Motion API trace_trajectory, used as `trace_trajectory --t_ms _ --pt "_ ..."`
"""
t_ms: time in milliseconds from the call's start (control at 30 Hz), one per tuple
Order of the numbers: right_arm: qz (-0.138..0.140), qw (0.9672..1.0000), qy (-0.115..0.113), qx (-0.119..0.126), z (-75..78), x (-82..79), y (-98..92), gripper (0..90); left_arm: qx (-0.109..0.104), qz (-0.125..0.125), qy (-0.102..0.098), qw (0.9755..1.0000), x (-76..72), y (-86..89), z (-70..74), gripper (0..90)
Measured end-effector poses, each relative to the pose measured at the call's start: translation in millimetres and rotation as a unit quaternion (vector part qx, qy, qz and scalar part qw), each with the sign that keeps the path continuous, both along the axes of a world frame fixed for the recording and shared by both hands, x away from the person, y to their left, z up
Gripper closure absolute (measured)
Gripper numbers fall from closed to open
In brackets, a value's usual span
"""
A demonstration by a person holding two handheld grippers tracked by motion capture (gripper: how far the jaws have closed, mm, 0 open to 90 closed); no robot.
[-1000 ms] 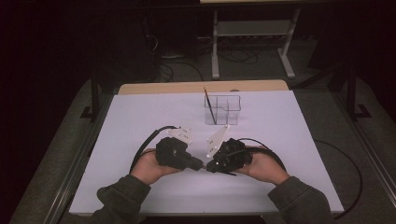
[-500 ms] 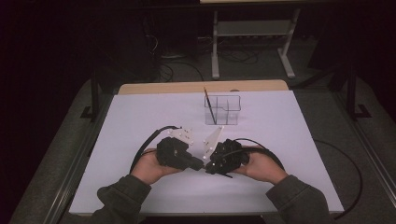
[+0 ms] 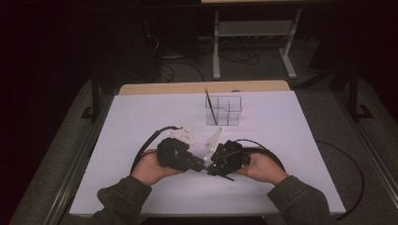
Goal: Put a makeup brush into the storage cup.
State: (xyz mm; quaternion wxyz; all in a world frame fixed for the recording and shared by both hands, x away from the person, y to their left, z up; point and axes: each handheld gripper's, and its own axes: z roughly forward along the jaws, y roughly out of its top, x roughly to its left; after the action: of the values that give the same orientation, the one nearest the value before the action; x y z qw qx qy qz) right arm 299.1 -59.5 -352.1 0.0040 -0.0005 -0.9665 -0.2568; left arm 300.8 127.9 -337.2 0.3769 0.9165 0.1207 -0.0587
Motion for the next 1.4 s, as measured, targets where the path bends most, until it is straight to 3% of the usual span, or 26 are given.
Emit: trace_trajectory --t_ms 433,1400 --pt "-0.012 0.9999 -0.001 -0.001 -3.7 3.6 -10.7 82.7 -0.009 0.025 -0.006 0.9996 -0.5 14.9 -1.4 65.8" --pt "-0.057 0.9983 0.01 0.011 3.2 23.9 -28.9 82.7 -0.027 0.066 -0.005 0.9974 -5.5 47.2 -16.7 60.7"
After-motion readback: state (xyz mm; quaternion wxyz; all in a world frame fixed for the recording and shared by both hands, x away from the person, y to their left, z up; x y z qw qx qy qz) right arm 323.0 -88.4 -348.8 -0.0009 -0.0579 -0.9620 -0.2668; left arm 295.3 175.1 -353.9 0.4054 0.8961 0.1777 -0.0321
